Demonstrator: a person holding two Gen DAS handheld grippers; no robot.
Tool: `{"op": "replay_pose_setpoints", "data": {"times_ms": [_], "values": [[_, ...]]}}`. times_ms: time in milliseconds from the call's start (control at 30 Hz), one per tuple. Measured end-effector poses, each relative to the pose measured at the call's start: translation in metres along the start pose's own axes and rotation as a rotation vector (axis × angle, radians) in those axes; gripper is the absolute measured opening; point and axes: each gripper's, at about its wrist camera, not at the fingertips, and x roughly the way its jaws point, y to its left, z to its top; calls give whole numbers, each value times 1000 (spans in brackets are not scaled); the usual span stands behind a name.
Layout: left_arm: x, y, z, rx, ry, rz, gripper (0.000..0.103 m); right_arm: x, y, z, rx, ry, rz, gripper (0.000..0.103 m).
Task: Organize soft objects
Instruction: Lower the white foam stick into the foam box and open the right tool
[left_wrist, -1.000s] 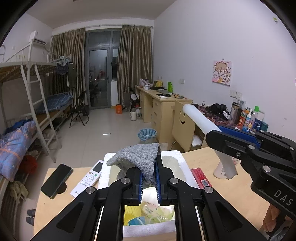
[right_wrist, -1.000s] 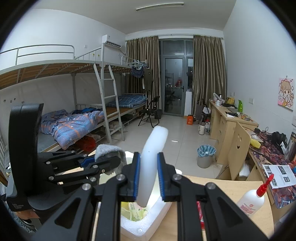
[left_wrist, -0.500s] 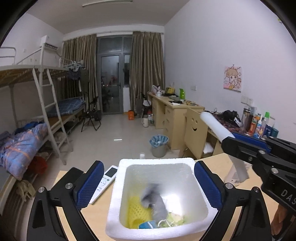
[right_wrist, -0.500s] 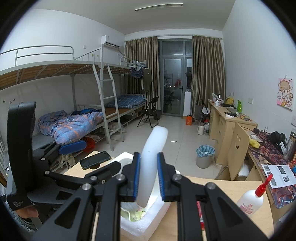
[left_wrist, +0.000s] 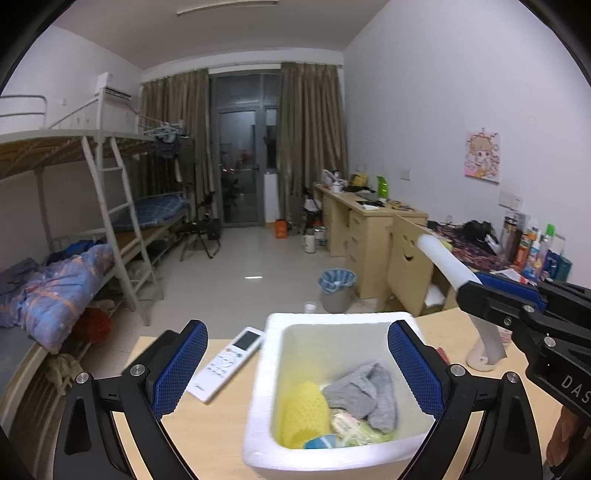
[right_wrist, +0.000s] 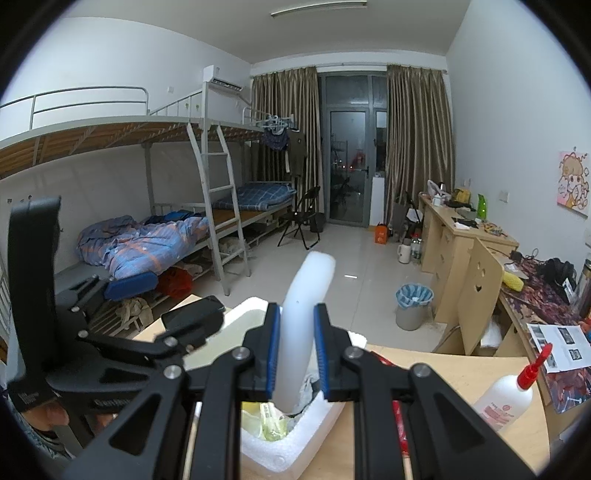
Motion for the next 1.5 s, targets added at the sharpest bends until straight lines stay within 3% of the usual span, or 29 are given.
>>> {"op": "replay_pose_setpoints", "data": {"times_ms": [500,800,1233,1333,1467,1500], "values": [[-24,49,-2,-65,-28,140,98,20,11,-3,-20,53,54,21],[-20,58,4,-80,-34,159,98,45,23,-18,-22,128,76,21],[-21,60,4,-88,-28,153,98,42,21,-19,-10,132,53,23],[-21,59,4,-88,-27,151,98,43,22,-18,-12,131,31,39],[-23,59,5,-89,-26,149,98,39,23,-17,-20,104,-21,81],[-24,58,5,-89,-27,149,98,37,24,-16,-27,97,-28,84]]}}
